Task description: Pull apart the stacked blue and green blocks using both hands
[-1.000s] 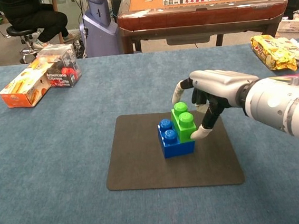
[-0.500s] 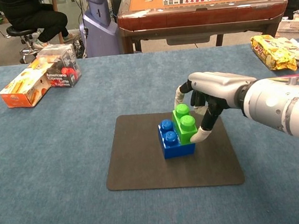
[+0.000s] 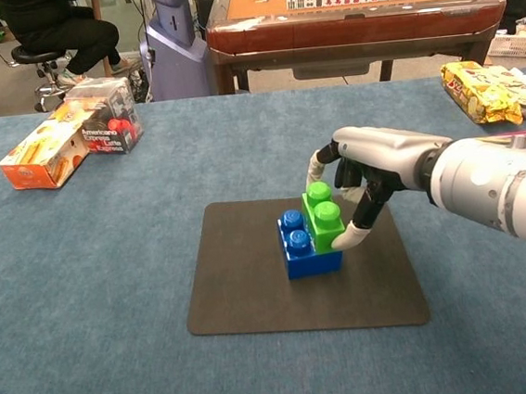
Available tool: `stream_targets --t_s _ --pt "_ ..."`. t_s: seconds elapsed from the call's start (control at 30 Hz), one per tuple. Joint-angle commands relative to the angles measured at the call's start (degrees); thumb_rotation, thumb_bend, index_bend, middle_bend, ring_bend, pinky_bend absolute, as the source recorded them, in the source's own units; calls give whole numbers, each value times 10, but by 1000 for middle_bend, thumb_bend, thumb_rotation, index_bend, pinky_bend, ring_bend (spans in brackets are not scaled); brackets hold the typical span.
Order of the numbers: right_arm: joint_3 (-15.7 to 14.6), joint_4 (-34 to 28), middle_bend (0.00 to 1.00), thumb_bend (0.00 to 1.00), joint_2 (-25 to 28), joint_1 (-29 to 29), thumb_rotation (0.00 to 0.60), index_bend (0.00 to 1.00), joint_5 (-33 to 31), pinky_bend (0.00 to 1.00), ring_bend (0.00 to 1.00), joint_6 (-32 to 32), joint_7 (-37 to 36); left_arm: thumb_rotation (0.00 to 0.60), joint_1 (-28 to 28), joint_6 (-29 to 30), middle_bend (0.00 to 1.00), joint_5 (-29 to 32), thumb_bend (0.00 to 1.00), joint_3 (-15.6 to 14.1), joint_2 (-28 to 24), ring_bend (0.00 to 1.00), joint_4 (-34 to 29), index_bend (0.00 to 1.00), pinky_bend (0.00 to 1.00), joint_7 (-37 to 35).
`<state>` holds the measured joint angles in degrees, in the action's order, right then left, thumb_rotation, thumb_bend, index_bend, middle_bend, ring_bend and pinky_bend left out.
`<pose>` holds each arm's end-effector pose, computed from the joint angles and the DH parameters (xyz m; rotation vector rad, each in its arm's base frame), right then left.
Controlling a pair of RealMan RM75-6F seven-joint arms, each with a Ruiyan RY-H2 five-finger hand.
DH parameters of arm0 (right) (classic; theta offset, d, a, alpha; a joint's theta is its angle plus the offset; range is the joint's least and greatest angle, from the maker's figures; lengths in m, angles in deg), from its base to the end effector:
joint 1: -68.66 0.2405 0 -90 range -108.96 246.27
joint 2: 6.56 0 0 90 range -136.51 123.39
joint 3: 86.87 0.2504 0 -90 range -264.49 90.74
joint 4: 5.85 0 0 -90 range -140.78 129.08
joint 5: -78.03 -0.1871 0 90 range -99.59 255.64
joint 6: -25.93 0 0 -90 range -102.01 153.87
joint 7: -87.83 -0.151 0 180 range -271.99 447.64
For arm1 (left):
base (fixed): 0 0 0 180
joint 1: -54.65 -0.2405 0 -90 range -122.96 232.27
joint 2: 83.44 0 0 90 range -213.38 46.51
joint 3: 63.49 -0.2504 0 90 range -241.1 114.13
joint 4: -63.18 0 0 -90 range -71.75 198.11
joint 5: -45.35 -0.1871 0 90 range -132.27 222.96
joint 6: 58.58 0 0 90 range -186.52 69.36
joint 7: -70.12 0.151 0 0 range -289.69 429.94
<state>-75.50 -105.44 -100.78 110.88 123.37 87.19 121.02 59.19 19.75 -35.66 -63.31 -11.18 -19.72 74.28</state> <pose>-0.1092 -0.2961 -0.0285 1.8119 -1.2506 0.8830 -0.3380 0.1740 0.1294 -1.4248 -0.9904 -0.6858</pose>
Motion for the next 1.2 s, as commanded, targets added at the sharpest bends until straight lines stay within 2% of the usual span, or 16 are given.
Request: stream_targets --t_s 0.03,0.23,0.3,0.43,0.5,0.57,0.63,0.73,0.9,1.2 --pt "3 -12 1000 250 11 -6 600 609 21 1000 1000 1 -26 600 1 2 304 -2 278 1 -1 344 -4 246 661 0" --pt "17 -44 1000 253 46 -17 600 619 61 1000 1000 5 -77 600 9 7 320 -10 271 9 -4 381 -29 246 670 -6" --pt "22 -54 1000 254 57 -20 600 622 70 1000 1000 6 -90 600 13 6 331 -13 234 13 -4 401 -40 247 680 -7" --pt "38 -79 1000 254 83 -19 600 624 84 1000 1000 4 -111 600 32 -8 394 -17 96 23 -7 471 -77 248 726 -13" --pt "46 -93 1000 254 96 -16 600 624 86 1000 1000 4 -113 600 45 -15 476 -21 61 31 -8 544 -96 251 790 -17" --pt "54 -106 1000 253 106 -11 600 624 84 1000 1000 3 -114 600 58 -21 680 -26 32 40 -4 704 -107 267 923 -20" --pt "64 -119 1000 254 117 -5 600 624 78 1000 1000 -1 -114 600 75 -32 843 -29 21 50 5 819 -116 283 990 -27" --pt "76 -134 1000 254 130 5 600 624 67 1000 1000 -4 -112 600 101 -56 967 -25 6 64 20 944 -131 290 1000 -32" --pt "87 -147 1000 254 138 23 600 624 53 1000 1000 -1 -100 600 144 -99 1000 -4 0 90 39 1000 -164 272 1000 -50" --pt "96 -154 1000 261 141 51 600 626 40 1000 1000 1 -94 600 204 -185 1000 118 0 138 49 1000 -237 254 1000 -64"
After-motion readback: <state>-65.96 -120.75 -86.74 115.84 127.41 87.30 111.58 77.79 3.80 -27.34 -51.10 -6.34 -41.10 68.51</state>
